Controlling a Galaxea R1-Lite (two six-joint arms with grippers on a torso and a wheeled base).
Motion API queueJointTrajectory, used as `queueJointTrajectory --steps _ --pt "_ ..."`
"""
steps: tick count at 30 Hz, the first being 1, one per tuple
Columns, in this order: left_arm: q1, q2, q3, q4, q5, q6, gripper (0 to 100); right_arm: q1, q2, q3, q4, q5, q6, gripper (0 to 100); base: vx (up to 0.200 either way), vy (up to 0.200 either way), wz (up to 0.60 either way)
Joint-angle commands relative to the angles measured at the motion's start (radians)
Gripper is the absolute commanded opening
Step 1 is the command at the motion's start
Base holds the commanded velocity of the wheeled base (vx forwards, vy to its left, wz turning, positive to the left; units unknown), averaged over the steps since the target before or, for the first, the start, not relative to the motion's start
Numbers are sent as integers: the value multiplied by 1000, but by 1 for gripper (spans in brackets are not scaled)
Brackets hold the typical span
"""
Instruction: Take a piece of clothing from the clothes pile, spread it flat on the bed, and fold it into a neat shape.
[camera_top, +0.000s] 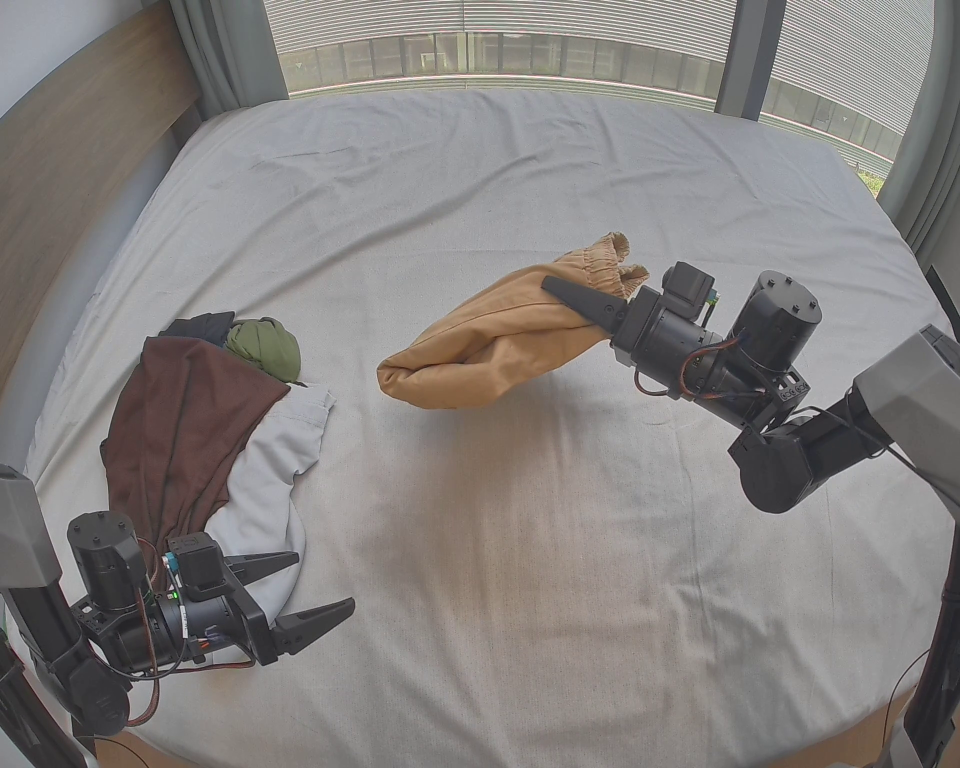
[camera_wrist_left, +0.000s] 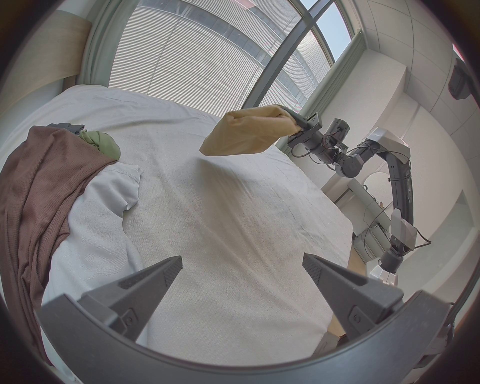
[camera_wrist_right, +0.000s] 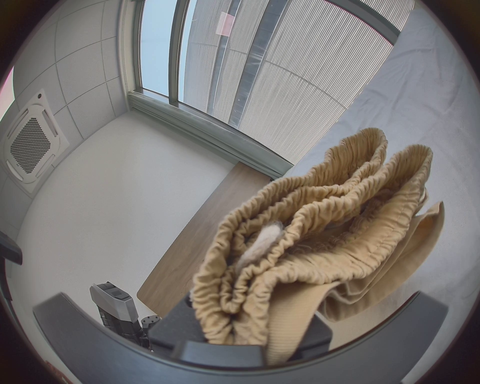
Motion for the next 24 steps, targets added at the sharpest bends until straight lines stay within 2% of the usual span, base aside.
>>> queueJointTrajectory --steps 1,11,24 --pt "1 2 18 -1 -1 0 100 0 44 -27 4 0 0 0 0 0 0" --pt "1 3 18 -1 -1 0 100 -8 81 -52 3 -1 0 0 0 0 0" --pt "-1 5 18 -1 1 0 100 -32 110 -185 10 0 1 0 0 0 0"
